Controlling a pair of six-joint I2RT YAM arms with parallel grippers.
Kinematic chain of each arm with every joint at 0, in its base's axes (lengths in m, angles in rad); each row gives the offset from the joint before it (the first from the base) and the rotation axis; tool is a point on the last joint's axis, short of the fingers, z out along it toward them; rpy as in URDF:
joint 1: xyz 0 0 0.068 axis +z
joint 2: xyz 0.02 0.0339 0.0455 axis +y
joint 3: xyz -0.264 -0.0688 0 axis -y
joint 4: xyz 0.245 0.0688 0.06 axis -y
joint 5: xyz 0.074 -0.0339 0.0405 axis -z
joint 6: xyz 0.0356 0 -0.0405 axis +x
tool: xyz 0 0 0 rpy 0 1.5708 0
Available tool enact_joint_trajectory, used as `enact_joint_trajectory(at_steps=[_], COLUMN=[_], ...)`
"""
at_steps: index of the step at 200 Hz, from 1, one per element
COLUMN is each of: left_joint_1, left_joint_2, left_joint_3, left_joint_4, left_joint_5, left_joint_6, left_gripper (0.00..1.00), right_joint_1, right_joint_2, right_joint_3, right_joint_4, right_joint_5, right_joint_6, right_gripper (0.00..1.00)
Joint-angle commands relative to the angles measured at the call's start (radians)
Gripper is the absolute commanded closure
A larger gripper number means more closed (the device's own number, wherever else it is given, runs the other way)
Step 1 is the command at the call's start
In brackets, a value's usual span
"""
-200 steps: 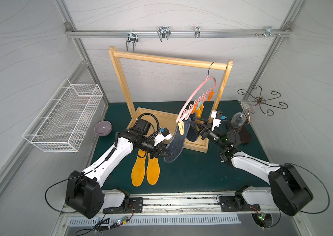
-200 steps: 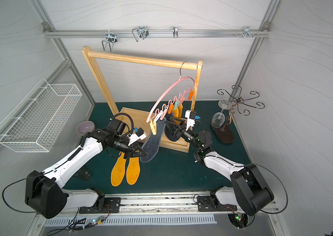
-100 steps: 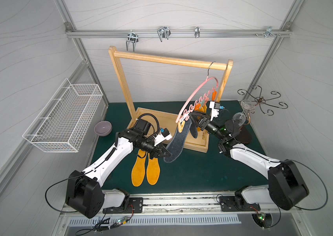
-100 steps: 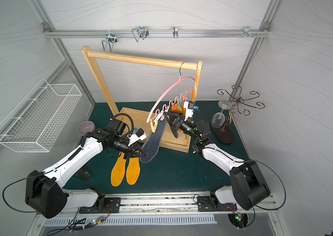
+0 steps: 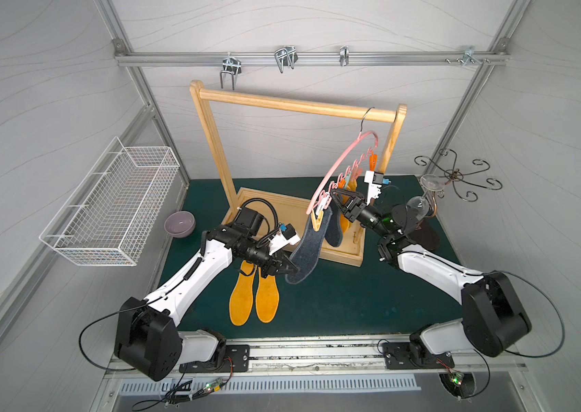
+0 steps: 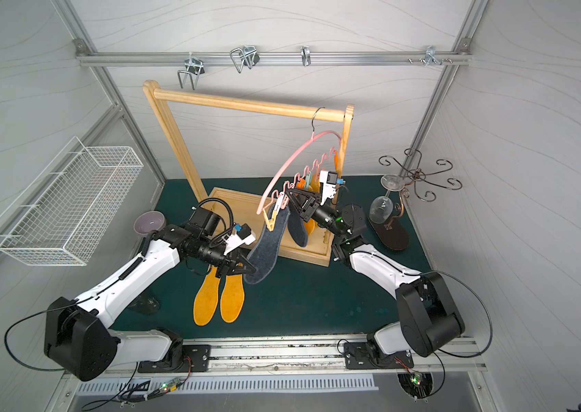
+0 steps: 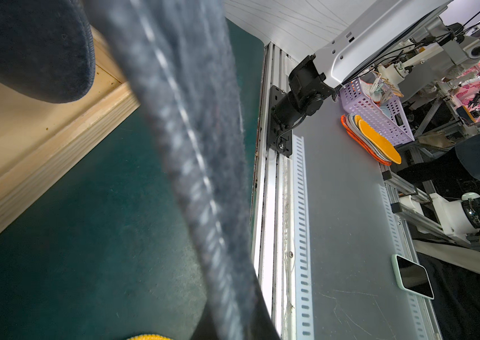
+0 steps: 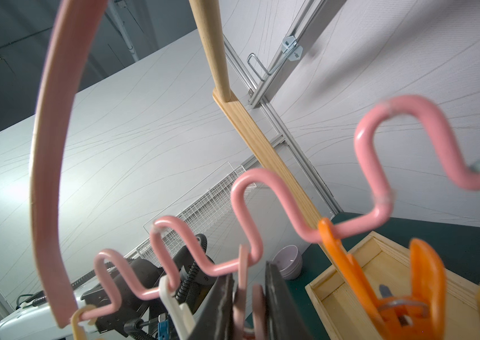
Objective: Take the shoe insoles off the hanger
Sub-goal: Open the clamp at the hanger.
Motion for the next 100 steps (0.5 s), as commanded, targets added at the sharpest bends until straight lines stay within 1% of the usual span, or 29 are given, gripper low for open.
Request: enact_joint_trajectory(at_steps=[1, 16, 34, 49, 70, 87, 100], left_joint_1=[0.001, -0.007, -0.039, -0.044, -0.044, -0.046, -0.046], left_joint_2=[0.005, 0.01, 0.013, 0.015, 0.028, 0.032, 0.039], left_joint_3=[-0.002, -0.011, -0.035, -0.065, -0.073, -0.083, -0.087], left_joint_4=[0.032, 0.03, 0.029, 0.055, 0.06, 0.07, 0.079], left_joint_5=[-0.012, -0.034, -0.1, -0.112, -0.126, -0.132, -0.137], left_joint_6=[0.02, 0.034, 0.071, 0.075, 0.078, 0.08, 0.078], left_gripper=[1.0, 1.0, 1.0, 1.0, 1.0, 1.0, 1.0], right_joint_1=[-0.005, -0.005, -0.007, -0.007, -0.007, -0.008, -0.01], right_joint_2=[0.005, 0.002, 0.004, 0.01, 0.019, 0.027, 0.03], right_joint_3=[0.0, -0.007, -0.02, -0.032, -0.058, -0.084, -0.115], right_joint_4=[0.035, 0.033, 0.03, 0.044, 0.074, 0.094, 0.164], right_joint_5=[-0.002, 0.002, 0.016, 0.015, 0.016, 0.011, 0.005], right_joint_6=[-0.011, -0.022, -0.035, -0.032, -0.025, -0.026, -0.024], right_gripper=[0.82, 0.82, 0.81, 0.8, 0.75, 0.69, 0.66])
